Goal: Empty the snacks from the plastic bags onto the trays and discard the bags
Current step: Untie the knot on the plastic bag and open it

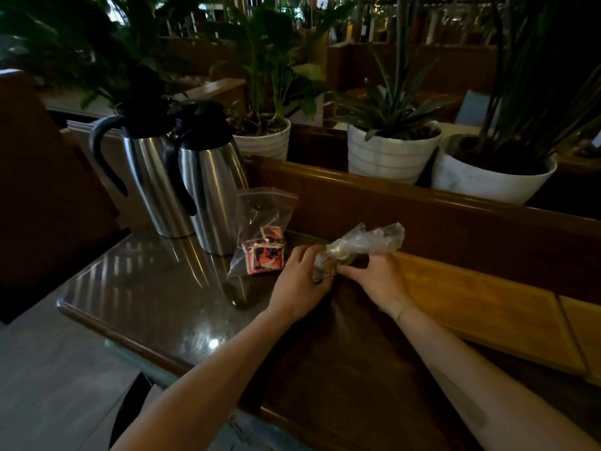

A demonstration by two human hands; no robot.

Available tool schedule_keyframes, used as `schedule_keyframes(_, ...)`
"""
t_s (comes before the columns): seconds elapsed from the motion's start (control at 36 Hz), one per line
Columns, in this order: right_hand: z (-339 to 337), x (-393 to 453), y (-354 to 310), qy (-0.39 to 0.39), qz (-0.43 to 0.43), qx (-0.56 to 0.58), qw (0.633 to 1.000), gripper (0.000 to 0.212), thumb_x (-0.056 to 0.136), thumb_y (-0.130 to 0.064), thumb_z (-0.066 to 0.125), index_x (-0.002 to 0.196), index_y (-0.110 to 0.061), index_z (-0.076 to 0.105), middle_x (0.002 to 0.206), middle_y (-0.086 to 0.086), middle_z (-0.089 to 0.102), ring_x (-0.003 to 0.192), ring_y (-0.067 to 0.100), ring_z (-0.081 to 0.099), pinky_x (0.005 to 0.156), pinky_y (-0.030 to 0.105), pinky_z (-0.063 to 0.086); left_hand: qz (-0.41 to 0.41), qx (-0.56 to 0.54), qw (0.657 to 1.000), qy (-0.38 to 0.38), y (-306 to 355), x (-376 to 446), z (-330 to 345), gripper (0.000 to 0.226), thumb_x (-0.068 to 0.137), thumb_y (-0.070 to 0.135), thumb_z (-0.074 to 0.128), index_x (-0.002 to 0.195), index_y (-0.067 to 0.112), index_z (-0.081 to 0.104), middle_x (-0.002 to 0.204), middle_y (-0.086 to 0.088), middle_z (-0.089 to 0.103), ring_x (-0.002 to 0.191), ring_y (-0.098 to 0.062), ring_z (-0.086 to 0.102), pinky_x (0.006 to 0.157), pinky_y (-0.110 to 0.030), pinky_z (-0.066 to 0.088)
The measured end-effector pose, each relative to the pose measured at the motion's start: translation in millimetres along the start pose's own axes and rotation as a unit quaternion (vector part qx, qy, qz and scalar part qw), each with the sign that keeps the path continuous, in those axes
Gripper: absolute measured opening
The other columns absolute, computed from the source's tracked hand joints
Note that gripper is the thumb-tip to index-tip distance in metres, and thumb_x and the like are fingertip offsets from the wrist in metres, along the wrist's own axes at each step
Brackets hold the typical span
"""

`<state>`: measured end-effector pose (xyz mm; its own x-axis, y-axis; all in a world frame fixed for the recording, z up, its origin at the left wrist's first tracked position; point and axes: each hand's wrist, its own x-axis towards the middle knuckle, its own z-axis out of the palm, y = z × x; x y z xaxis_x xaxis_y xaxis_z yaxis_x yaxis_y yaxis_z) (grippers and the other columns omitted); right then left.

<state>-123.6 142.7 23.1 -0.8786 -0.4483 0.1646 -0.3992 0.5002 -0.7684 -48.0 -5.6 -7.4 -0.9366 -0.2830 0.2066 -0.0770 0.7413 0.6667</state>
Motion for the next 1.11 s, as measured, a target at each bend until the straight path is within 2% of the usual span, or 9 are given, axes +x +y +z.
schedule_keyframes(0.19, -2.8, -0.2, 10.4, -0.003, 0.042, 0.094, 0.995, 0.045, 0.077, -0.041, 0.075, 0.116, -0.021, 0.067, 0.109, -0.006, 0.069, 0.099, 0.005, 0.064, 0.085, 0.026, 0.054, -0.011, -0.041, 0.999, -0.024, 19.1, -18.0, -13.0, 0.057, 0.085, 0.046, 0.063, 0.135, 0.029, 0.043, 0.133, 0.006, 0.042, 0.108, -0.003, 0.046, 0.089, -0.020, 0.044)
schedule_keyframes(0.33, -16.7, -20.6, 7.0, -0.007, 0.044, 0.107, 0.993, 0.039, 0.084, -0.034, 0.069, 0.120, -0.018, 0.066, 0.106, -0.007, 0.071, 0.097, 0.004, 0.066, 0.085, 0.026, 0.055, -0.024, -0.103, 0.994, -0.033, 35.0, -40.2, -24.7, 0.058, 0.080, 0.061, 0.060, 0.130, 0.036, 0.048, 0.125, 0.016, 0.043, 0.108, 0.002, 0.048, 0.088, -0.017, 0.044)
schedule_keyframes(0.42, -28.6, -38.1, -3.3, -0.022, 0.031, 0.137, 0.990, 0.027, 0.088, -0.027, 0.066, 0.115, -0.023, 0.066, 0.095, -0.016, 0.071, 0.088, -0.003, 0.068, 0.073, 0.016, 0.054, -0.002, -0.142, 0.988, -0.056, 40.9, -55.3, -32.0, 0.056, 0.079, 0.072, 0.047, 0.126, 0.041, 0.049, 0.120, 0.017, 0.046, 0.105, 0.002, 0.052, 0.091, -0.028, 0.051)
schedule_keyframes(0.53, -44.3, -63.2, -10.1, -0.060, 0.027, 0.148, 0.987, 0.019, 0.091, -0.027, 0.062, 0.108, -0.027, 0.069, 0.092, -0.012, 0.074, 0.087, -0.002, 0.068, 0.072, 0.015, 0.053, 0.038, -0.190, 0.979, -0.059, 46.1, -71.8, -39.7, 0.042, 0.090, 0.058, 0.038, 0.118, 0.034, 0.059, 0.111, 0.013, 0.059, 0.102, -0.006, 0.060, 0.086, -0.031, 0.051)
schedule_keyframes(0.61, -56.0, -82.6, -12.5, -0.103, 0.021, 0.137, 0.985, 0.014, 0.091, -0.029, 0.061, 0.098, -0.039, 0.066, 0.092, -0.026, 0.072, 0.085, -0.005, 0.068, 0.068, 0.009, 0.050, 0.066, -0.170, 0.982, -0.056, 48.6, -76.7, -43.6, 0.027, 0.092, 0.042, 0.052, 0.115, 0.031, 0.060, 0.107, 0.015, 0.061, 0.096, -0.005, 0.062, 0.078, -0.025, 0.052)
schedule_keyframes(0.72, -63.5, -104.9, -15.6, -0.150, 0.007, 0.092, 0.984, 0.011, 0.085, -0.039, 0.058, 0.087, -0.049, 0.060, 0.086, -0.037, 0.068, 0.084, -0.008, 0.065, 0.070, 0.010, 0.050, 0.113, -0.159, 0.979, -0.059, 50.5, -77.2, -40.3, 0.034, 0.085, 0.030, 0.068, 0.118, 0.027, 0.061, 0.109, 0.012, 0.062, 0.100, -0.008, 0.063, 0.084, -0.028, 0.055)
schedule_keyframes(0.78, -64.8, -114.8, -15.5, -0.151, 0.010, 0.071, 0.986, 0.011, 0.083, -0.043, 0.056, 0.089, -0.051, 0.060, 0.088, -0.033, 0.069, 0.085, -0.009, 0.064, 0.071, 0.009, 0.049, 0.137, -0.140, 0.977, -0.083, 52.5, -78.2, -35.7, 0.037, 0.084, 0.026, 0.071, 0.119, 0.026, 0.060, 0.113, 0.013, 0.061, 0.103, -0.006, 0.063, 0.086, -0.028, 0.055)
schedule_keyframes(0.92, -68.4, -134.8, -4.4, -0.140, 0.002, 0.006, 0.990, 0.029, 0.083, -0.058, 0.049, 0.105, -0.049, 0.066, 0.099, -0.020, 0.069, 0.095, 0.000, 0.060, 0.084, 0.032, 0.050, 0.160, -0.105, 0.975, -0.116, 56.8, -87.2, -21.5, 0.035, 0.083, 0.025, 0.072, 0.117, 0.025, 0.061, 0.110, 0.013, 0.063, 0.100, -0.003, 0.062, 0.083, -0.025, 0.054)
schedule_keyframes(1.11, -65.4, -148.0, 0.6, -0.172, -0.030, -0.119, 0.977, 0.023, 0.095, -0.045, 0.041, 0.107, -0.041, 0.061, 0.095, -0.020, 0.060, 0.089, -0.001, 0.048, 0.079, 0.033, 0.046, 0.122, -0.151, 0.973, -0.124, 59.1, -98.3, -6.2, 0.030, 0.082, 0.022, 0.072, 0.112, 0.021, 0.065, 0.102, 0.012, 0.070, 0.094, -0.002, 0.067, 0.080, -0.024, 0.056)
